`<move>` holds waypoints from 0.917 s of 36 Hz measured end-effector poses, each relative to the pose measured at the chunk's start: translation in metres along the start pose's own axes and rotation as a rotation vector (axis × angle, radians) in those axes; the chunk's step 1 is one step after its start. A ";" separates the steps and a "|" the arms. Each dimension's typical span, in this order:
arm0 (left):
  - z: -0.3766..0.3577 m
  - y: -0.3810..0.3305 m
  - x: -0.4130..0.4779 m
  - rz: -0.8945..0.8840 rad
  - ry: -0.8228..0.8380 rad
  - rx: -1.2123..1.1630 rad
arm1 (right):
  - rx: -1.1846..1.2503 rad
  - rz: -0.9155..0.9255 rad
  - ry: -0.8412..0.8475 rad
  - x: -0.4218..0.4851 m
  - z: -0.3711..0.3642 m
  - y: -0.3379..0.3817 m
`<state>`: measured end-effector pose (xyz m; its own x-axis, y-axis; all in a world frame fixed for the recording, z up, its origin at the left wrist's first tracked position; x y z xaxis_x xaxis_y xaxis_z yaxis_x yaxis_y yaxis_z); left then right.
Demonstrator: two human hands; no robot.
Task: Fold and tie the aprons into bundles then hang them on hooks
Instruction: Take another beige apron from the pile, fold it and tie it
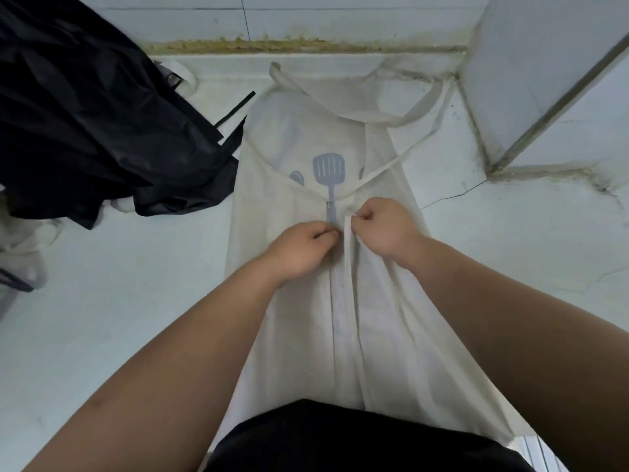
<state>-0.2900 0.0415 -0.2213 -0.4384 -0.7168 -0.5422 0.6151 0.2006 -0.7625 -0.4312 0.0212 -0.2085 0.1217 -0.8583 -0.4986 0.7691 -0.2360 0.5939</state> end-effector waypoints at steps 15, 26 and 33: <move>0.032 0.008 0.006 0.042 -0.179 -0.641 | 0.086 0.025 0.078 0.011 -0.005 0.013; 0.120 0.015 -0.014 -0.016 -0.519 -0.104 | -0.372 -0.111 0.214 0.009 -0.030 0.024; 0.149 0.030 -0.043 0.252 -0.820 0.447 | -0.468 -0.194 0.119 0.010 -0.035 0.030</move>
<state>-0.1551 -0.0210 -0.1683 0.2302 -0.9647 -0.1278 0.8952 0.2614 -0.3610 -0.3855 0.0210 -0.2180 -0.0012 -0.7552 -0.6555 0.9795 -0.1330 0.1513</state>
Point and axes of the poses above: each hand's wrist, its own x-axis towards the middle knuckle, its own z-axis out of the back of the hand, y = z × x, the point moved 5 cm from there along x, towards the middle knuckle, and after that the axes turned 14 degrees about y, right-handed, at the moved point
